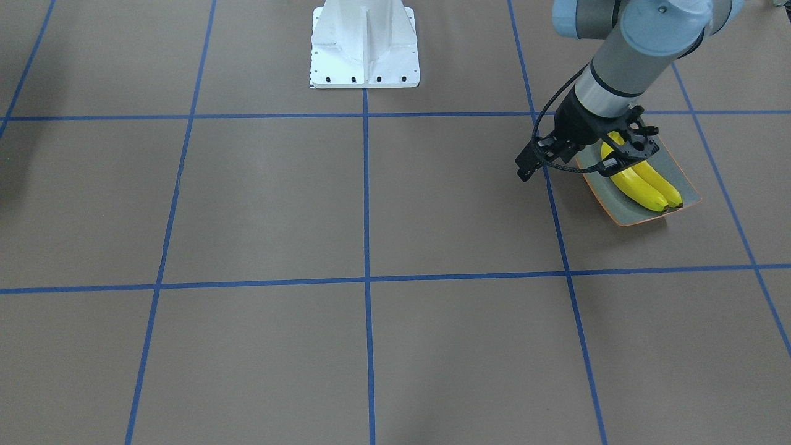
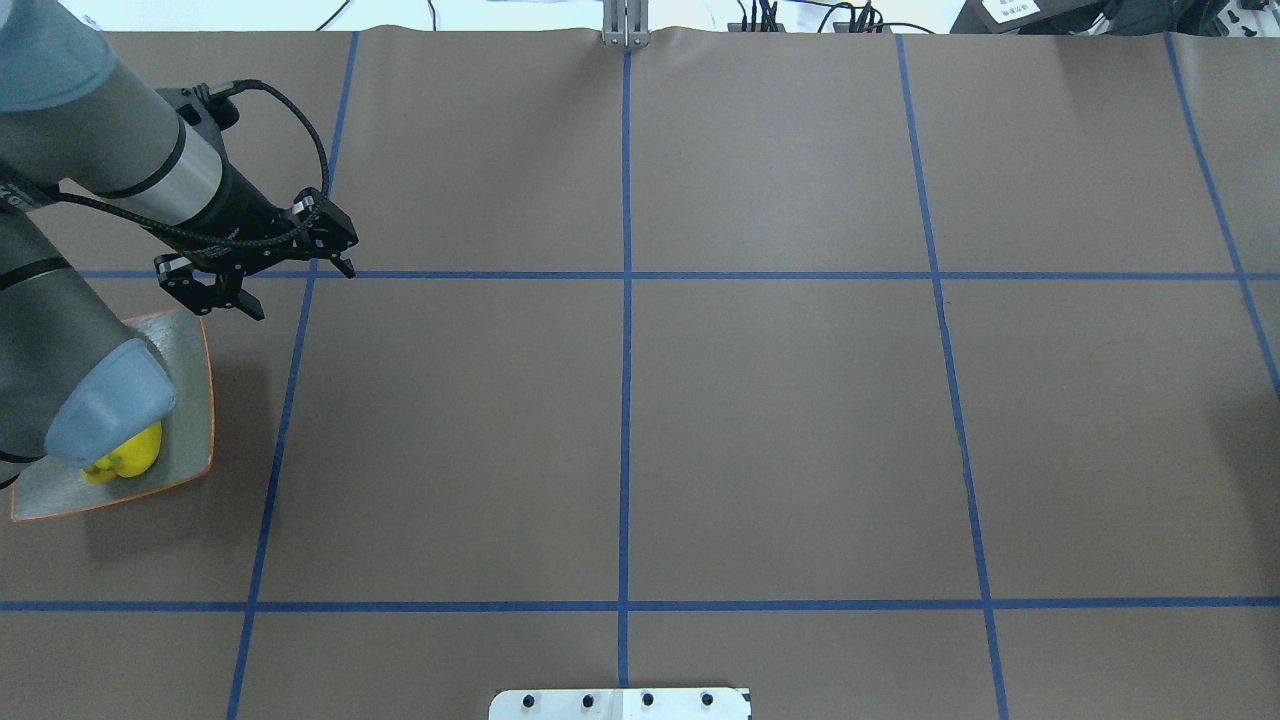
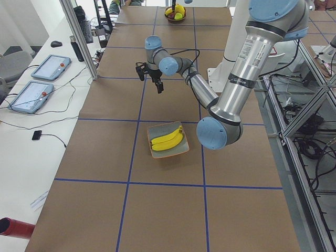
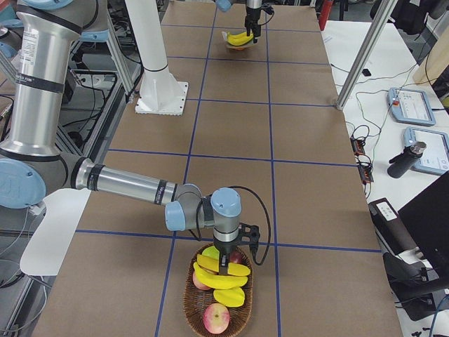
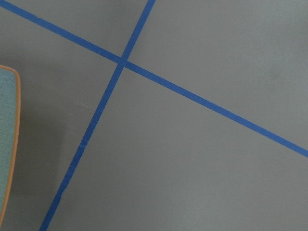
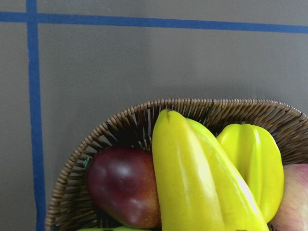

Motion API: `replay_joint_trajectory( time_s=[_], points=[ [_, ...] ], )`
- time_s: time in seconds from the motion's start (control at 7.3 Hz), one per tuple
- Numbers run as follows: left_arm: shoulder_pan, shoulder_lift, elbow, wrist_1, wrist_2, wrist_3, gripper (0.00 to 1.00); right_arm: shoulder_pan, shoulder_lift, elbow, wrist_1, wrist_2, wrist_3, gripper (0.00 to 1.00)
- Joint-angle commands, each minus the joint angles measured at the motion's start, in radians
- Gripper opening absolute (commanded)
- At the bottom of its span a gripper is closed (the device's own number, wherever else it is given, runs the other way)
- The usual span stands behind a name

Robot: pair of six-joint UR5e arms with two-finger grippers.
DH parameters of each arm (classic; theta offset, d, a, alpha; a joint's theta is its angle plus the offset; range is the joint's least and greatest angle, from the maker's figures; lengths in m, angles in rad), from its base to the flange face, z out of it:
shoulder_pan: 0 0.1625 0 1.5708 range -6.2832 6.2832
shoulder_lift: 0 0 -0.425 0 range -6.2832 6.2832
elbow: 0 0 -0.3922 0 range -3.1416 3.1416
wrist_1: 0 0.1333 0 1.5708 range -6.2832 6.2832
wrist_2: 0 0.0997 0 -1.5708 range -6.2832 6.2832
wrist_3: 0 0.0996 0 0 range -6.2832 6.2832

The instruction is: Transfer all bananas from basket to plate

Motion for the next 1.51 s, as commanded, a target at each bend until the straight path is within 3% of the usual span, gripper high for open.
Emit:
replay_joint_trajectory(
  time_s=[0.0,0.27,0.41,0.55,0.69,1.1,1.37],
  points=[
    [0.0,0.0,-0.002,-0.001,0.0,-0.012,1.0,0.0,0.0,-0.005,0.001,0.0,0.0,0.65],
    [0.0,0.0,-0.005,-0.001,0.0,-0.013,1.0,-0.002,0.005,-0.006,0.0,0.0,0.001,0.54],
    [0.0,0.0,-0.009,-0.001,0.0,-0.014,1.0,-0.002,0.005,-0.006,0.0,0.0,0.001,0.41],
    [0.0,0.0,-0.009,-0.001,0.002,-0.014,1.0,0.0,0.005,-0.006,0.0,0.0,0.001,0.15],
    [0.0,0.0,-0.009,-0.001,0.002,-0.014,1.0,0.0,0.006,0.0,0.0,0.003,0.0,0.0],
    [0.0,-0.002,-0.01,-0.001,0.018,-0.028,1.0,0.003,0.003,0.032,-0.005,0.017,-0.034,0.0],
    [0.0,-0.003,-0.01,-0.001,0.02,-0.029,1.0,0.029,0.005,0.037,-0.026,0.073,-0.09,0.0]
  ],
)
